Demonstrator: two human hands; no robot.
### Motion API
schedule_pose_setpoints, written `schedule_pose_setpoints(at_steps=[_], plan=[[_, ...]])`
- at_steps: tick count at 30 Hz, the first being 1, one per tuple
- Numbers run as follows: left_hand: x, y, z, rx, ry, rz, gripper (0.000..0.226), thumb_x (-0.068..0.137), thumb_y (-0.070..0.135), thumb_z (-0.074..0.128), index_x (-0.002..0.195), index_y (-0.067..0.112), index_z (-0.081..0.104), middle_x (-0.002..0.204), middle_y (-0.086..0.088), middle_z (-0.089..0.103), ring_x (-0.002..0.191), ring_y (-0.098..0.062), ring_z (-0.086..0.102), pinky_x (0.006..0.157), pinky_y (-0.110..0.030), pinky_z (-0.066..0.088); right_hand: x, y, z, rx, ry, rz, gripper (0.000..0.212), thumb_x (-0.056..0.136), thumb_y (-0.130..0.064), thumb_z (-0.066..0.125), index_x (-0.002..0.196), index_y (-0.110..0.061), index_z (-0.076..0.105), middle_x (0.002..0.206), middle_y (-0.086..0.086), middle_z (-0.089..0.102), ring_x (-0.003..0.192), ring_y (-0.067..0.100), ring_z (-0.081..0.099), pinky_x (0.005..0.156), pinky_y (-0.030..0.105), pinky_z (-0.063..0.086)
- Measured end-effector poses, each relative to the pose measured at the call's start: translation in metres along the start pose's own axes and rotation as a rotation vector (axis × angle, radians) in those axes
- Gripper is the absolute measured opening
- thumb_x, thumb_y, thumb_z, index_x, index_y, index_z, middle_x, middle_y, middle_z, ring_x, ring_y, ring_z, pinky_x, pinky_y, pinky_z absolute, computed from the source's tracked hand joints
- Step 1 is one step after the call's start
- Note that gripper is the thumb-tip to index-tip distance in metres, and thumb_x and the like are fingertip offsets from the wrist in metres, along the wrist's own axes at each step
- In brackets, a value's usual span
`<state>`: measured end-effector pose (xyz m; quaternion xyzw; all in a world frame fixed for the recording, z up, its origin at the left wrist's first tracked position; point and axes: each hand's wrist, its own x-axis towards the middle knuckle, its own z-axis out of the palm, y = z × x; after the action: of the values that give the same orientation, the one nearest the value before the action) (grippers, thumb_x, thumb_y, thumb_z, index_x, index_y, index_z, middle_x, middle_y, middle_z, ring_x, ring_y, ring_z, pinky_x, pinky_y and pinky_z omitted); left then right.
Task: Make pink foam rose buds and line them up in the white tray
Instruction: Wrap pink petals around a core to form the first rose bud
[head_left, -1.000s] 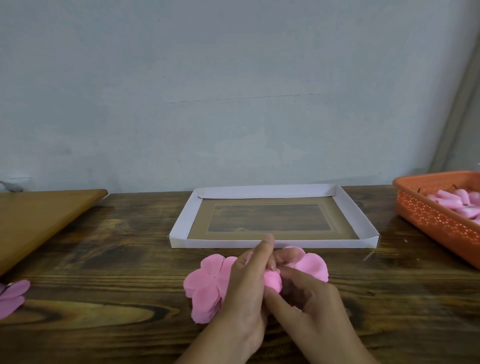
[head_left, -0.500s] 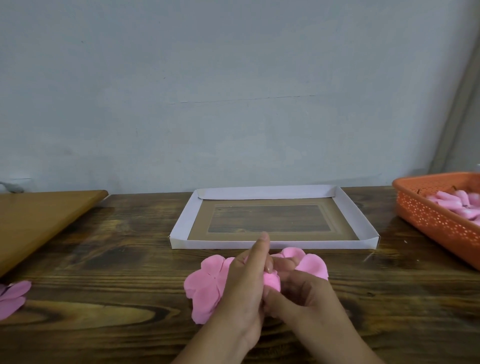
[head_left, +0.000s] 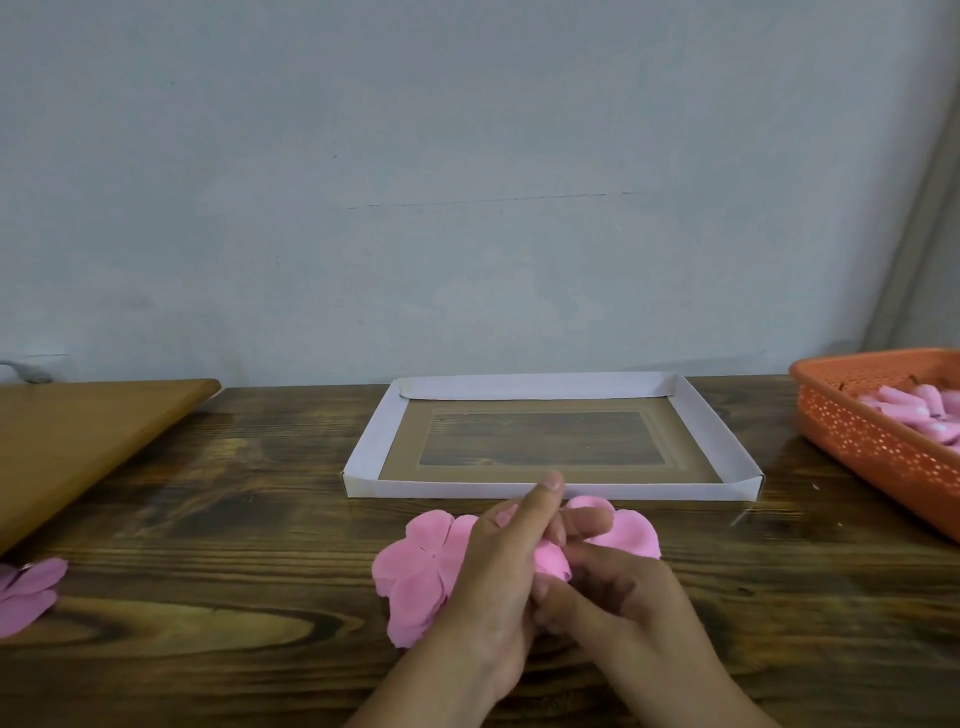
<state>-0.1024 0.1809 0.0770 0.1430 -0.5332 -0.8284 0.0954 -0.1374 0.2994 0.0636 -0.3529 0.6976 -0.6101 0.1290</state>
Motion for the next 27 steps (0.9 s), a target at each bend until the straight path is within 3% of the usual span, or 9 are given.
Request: schedule_pose_setpoints(at_steps=[2, 4, 9, 12, 17, 21, 24, 25, 27], plan=[[0.0, 0.003, 0.0, 0.026, -0.002, 0.013, 0.058, 0.075, 0.069, 0.073, 0.045, 0.024, 0.055, 0.106, -0.006, 0.079, 0.088, -0.03, 0.073, 0.058, -0.032, 0.051, 0.002, -0.001, -0.003, 0.104, -0.041, 0.04, 0.023, 0.093, -0.007, 0.069, 0.085, -0.025, 0.08, 0.074, 0.009, 0.075, 0.071, 0.012, 0.071, 0.069, 0.022, 0.056], [0.0, 0.004, 0.001, 0.055, 0.028, 0.024, 0.056, 0.069, 0.072, 0.066, 0.044, 0.025, 0.05, 0.104, -0.005, 0.079, 0.083, -0.026, 0.072, 0.047, -0.023, 0.039, 0.003, -0.001, -0.005, 0.138, -0.065, 0.053, 0.022, 0.092, -0.005, 0.068, 0.084, -0.021, 0.08, 0.074, 0.012, 0.074, 0.07, 0.015, 0.07, 0.069, 0.023, 0.056], [0.0, 0.002, 0.002, 0.07, 0.051, 0.022, 0.053, 0.075, 0.067, 0.058, 0.043, 0.025, 0.048, 0.104, -0.005, 0.08, 0.096, -0.031, 0.075, 0.063, -0.032, 0.041, 0.003, 0.0, -0.004, 0.08, -0.054, 0.023, 0.023, 0.094, -0.007, 0.067, 0.082, -0.024, 0.078, 0.075, 0.008, 0.074, 0.071, 0.01, 0.069, 0.07, 0.021, 0.054], [0.001, 0.002, 0.001, 0.073, 0.041, 0.018, 0.055, 0.074, 0.067, 0.058, 0.043, 0.023, 0.045, 0.103, -0.006, 0.08, 0.089, -0.026, 0.074, 0.059, -0.03, 0.04, 0.004, -0.002, -0.004, 0.102, -0.064, 0.035, 0.022, 0.094, -0.007, 0.067, 0.084, -0.023, 0.079, 0.075, 0.008, 0.074, 0.071, 0.01, 0.069, 0.069, 0.019, 0.053], [0.002, -0.002, -0.001, 0.04, 0.046, 0.012, 0.062, 0.09, 0.059, 0.055, 0.043, 0.022, 0.04, 0.104, -0.009, 0.079, 0.098, -0.031, 0.076, 0.085, -0.047, 0.043, 0.004, -0.003, -0.003, 0.134, -0.077, 0.077, 0.025, 0.092, -0.004, 0.069, 0.09, -0.026, 0.079, 0.079, 0.002, 0.078, 0.078, 0.011, 0.074, 0.073, 0.02, 0.054], [0.002, 0.0, -0.003, 0.038, -0.002, 0.006, 0.066, 0.1, 0.054, 0.049, 0.043, 0.021, 0.042, 0.11, -0.004, 0.078, 0.09, -0.029, 0.078, 0.056, -0.027, 0.044, 0.009, -0.006, -0.005, 0.279, -0.08, 0.21, 0.005, 0.085, -0.028, 0.079, 0.088, -0.024, 0.081, 0.081, 0.008, 0.078, 0.076, 0.015, 0.074, 0.07, 0.02, 0.055], [0.001, 0.0, -0.003, 0.06, -0.032, -0.003, 0.062, 0.092, 0.061, 0.051, 0.046, 0.019, 0.048, 0.114, 0.001, 0.078, 0.099, -0.024, 0.077, 0.05, -0.024, 0.047, 0.01, -0.004, -0.01, 0.329, -0.112, 0.23, 0.014, 0.082, -0.034, 0.079, 0.088, -0.022, 0.082, 0.081, 0.009, 0.077, 0.075, 0.014, 0.073, 0.07, 0.02, 0.056], [0.001, 0.0, -0.002, 0.063, -0.041, -0.001, 0.06, 0.087, 0.064, 0.052, 0.053, 0.014, 0.055, 0.115, 0.001, 0.077, 0.101, -0.023, 0.076, 0.05, -0.024, 0.049, 0.01, -0.003, -0.011, 0.338, -0.118, 0.23, 0.014, 0.082, -0.032, 0.078, 0.089, -0.021, 0.082, 0.082, 0.01, 0.077, 0.076, 0.014, 0.073, 0.07, 0.02, 0.056], [0.001, 0.002, 0.002, 0.042, -0.052, 0.01, 0.072, 0.08, 0.068, 0.056, 0.089, -0.002, 0.066, 0.117, 0.0, 0.077, 0.105, -0.022, 0.074, 0.052, -0.024, 0.05, 0.01, 0.002, -0.012, 0.368, -0.11, 0.234, 0.018, 0.079, -0.029, 0.077, 0.091, -0.017, 0.082, 0.084, 0.013, 0.077, 0.076, 0.015, 0.072, 0.071, 0.02, 0.056]])
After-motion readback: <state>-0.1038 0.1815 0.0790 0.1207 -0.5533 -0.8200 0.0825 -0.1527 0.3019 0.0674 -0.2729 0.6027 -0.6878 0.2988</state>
